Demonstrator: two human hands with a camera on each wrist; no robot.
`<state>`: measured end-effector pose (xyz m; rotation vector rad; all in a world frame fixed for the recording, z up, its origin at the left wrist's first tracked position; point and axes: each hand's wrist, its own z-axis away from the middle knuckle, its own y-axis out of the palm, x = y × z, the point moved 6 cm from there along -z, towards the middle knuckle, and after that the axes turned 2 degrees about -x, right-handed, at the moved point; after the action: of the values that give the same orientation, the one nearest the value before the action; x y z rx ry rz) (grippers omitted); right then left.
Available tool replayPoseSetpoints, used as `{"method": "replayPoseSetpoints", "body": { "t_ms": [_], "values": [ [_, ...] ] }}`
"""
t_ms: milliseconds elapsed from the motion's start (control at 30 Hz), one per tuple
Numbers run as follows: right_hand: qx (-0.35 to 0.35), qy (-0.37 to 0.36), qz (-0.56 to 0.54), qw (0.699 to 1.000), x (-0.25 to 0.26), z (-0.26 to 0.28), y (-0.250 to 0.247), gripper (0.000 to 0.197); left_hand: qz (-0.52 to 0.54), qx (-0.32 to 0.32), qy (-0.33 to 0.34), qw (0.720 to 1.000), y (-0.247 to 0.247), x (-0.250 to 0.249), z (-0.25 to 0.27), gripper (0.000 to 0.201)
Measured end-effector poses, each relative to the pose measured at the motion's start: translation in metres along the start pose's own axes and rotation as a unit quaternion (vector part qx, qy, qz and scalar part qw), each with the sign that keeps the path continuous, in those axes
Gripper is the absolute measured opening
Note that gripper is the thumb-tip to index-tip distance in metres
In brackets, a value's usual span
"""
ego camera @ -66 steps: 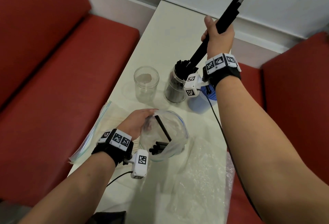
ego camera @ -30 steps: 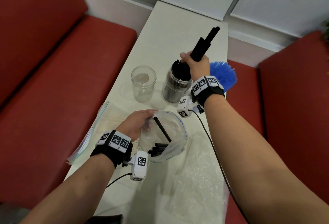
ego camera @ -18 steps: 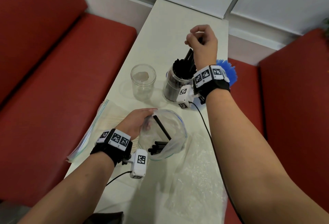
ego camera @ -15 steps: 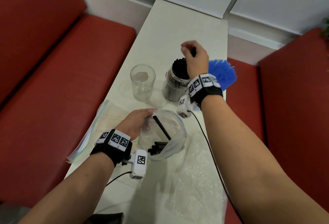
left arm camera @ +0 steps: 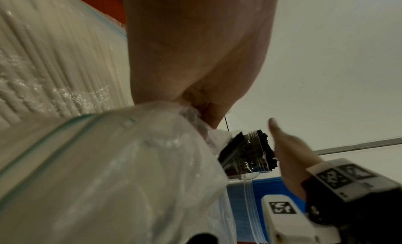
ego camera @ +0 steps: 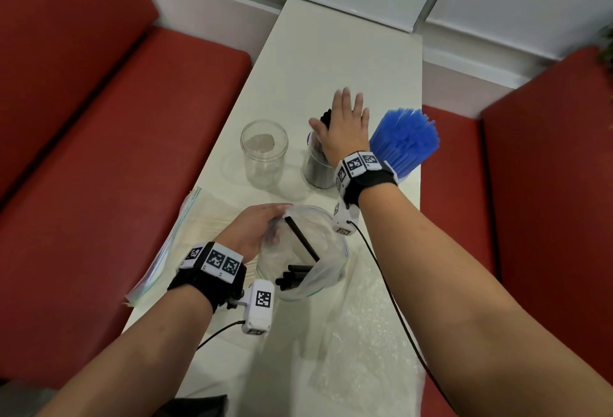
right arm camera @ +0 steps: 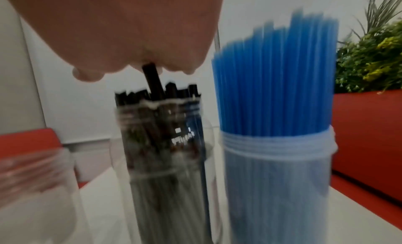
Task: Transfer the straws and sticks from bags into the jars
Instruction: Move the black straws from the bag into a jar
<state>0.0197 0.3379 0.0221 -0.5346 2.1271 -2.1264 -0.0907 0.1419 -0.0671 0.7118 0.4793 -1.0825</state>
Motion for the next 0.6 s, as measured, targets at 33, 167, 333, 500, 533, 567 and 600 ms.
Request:
{"method": "replayPoseSetpoints", "body": {
  "t_ms": [33,167,333,500,533,567,600],
  "values": [
    [0.028,-0.002,0.031,0.999,-0.002,0.003,0.012,0.078,-0.001,0.0,0.001,1.0,0.0,-0.001,0.0,0.031],
    [0.039,-0.017,0.025,0.999,-0.002,0.0,0.019,0.083,-0.003,0.0,0.002,1.0,-0.003,-0.002,0.001,0.031],
    [0.005,0.009,0.015,1.0,0.0,-0.001,0.004,0.077,-0.009,-0.003,0.0,1.0,-0.003,-0.003,0.003,0.032],
    [-0.027,-0.021,-0.065,0.997,0.001,0.014,-0.011,0.065,-0.01,-0.009,-0.005,1.0,-0.003,-0.004,0.005,0.032],
    [-0.07,-0.037,-0.113,0.99,0.005,0.02,-0.022,0.06,-0.012,-0.005,-0.004,1.0,-0.004,-0.004,0.006,0.033],
    [-0.102,-0.049,-0.182,0.977,0.008,0.026,-0.032,0.053,-0.014,0.0,-0.004,1.0,-0.003,-0.003,0.006,0.033],
    [-0.116,-0.052,-0.273,0.954,0.01,0.033,-0.04,0.046,-0.017,0.005,-0.002,1.0,-0.003,-0.003,0.006,0.033]
  ]
}}
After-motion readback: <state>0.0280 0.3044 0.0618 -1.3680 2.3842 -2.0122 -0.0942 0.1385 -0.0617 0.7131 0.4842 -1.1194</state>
